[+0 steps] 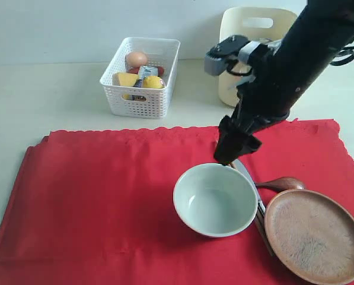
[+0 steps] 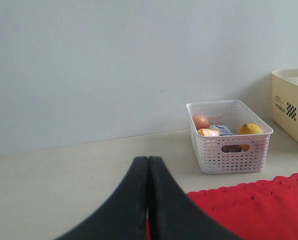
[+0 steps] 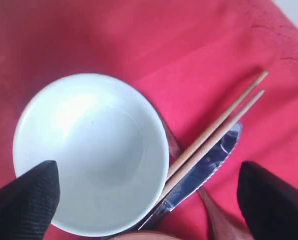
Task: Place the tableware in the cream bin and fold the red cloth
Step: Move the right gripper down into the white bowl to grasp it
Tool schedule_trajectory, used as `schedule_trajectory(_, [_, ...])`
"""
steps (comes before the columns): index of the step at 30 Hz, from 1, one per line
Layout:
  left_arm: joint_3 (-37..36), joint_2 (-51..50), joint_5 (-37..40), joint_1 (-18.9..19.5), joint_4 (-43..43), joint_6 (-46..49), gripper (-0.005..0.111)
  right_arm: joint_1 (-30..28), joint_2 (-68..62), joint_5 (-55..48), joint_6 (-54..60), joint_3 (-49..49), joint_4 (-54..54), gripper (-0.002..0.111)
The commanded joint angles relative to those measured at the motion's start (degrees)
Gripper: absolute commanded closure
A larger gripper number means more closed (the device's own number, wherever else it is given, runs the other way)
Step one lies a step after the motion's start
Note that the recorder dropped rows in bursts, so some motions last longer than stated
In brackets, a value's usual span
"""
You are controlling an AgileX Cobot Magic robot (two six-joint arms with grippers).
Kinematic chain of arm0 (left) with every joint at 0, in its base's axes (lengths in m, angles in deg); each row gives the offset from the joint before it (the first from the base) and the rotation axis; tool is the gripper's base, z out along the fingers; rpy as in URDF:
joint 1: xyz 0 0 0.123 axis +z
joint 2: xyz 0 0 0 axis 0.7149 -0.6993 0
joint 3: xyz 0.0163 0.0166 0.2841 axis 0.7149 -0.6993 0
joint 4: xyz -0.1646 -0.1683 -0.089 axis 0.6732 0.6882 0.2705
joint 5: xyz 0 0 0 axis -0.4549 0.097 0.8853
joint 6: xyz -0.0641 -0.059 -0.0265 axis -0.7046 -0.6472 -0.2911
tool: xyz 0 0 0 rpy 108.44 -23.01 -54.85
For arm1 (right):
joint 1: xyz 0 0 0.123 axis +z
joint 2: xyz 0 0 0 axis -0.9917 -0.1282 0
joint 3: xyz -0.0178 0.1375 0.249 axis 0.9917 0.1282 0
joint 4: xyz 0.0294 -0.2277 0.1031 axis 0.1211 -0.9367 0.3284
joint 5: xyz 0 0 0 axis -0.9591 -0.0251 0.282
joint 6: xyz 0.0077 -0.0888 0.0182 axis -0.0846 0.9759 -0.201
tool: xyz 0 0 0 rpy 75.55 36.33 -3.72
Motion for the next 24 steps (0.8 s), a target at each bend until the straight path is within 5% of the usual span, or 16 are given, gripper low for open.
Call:
schedule_trajectory(1, [-0.2, 0.4, 0.1, -0.4, 0.0, 0.0, 0.106, 2.4, -3.5, 0.8, -1.6, 0.1, -1.9, 0.018])
schedule_trajectory(18, [-0.2, 0.4, 0.1, -0.4, 0.0, 0.0, 0.106, 4.0, -12.0, 1.8, -2.7, 0.1, -5.1, 0.027])
schedule_trajectory(24, [-0.2, 0.4, 0.1, -0.4, 0.0, 0.0, 0.106, 4.0, -12.6, 1.9, -2.7, 0.1, -5.1, 0.051])
